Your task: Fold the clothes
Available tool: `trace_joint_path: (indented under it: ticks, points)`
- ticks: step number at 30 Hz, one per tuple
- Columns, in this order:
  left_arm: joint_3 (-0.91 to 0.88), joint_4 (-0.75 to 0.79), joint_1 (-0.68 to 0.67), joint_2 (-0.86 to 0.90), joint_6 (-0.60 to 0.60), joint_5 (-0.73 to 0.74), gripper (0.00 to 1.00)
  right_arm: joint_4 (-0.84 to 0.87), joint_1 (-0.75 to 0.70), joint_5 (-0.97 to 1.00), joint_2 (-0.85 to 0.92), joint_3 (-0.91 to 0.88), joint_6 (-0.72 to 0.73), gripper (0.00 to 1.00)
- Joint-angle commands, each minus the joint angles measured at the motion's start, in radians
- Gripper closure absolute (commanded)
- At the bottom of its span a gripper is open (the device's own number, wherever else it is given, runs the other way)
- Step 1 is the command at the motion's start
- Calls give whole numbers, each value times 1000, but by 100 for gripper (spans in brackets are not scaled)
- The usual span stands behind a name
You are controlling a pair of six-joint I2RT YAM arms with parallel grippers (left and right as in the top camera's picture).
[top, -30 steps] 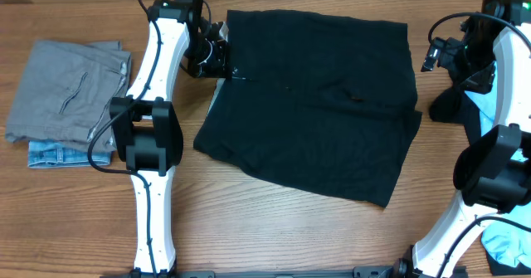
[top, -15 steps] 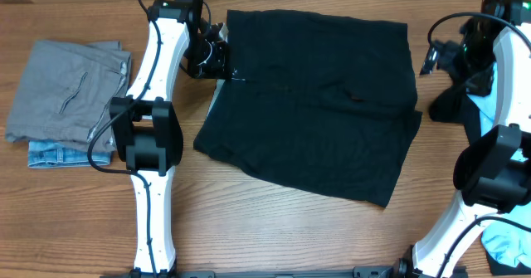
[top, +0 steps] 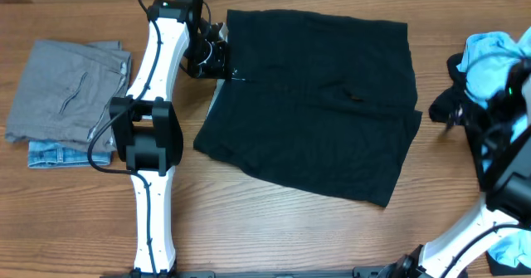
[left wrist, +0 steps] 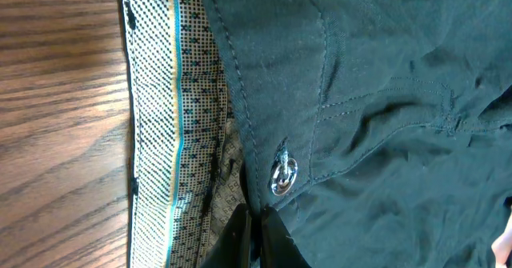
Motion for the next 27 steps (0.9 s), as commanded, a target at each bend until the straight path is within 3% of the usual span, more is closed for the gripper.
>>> trace_joint_path:
  ticks: [1, 6, 18, 27]
  points:
    - [27, -3, 0, -19, 8, 19, 95, 77, -14, -131, -6, -106, -11, 0]
    - [27, -4, 0, -19, 8, 19, 95, 166, 12, -239, -6, -173, -69, 0]
    - [27, -6, 0, -19, 8, 19, 95, 229, 122, -188, -6, -173, -82, 0]
    - [27, -11, 0, -19, 9, 19, 95, 219, 122, -237, -10, -170, -112, 0]
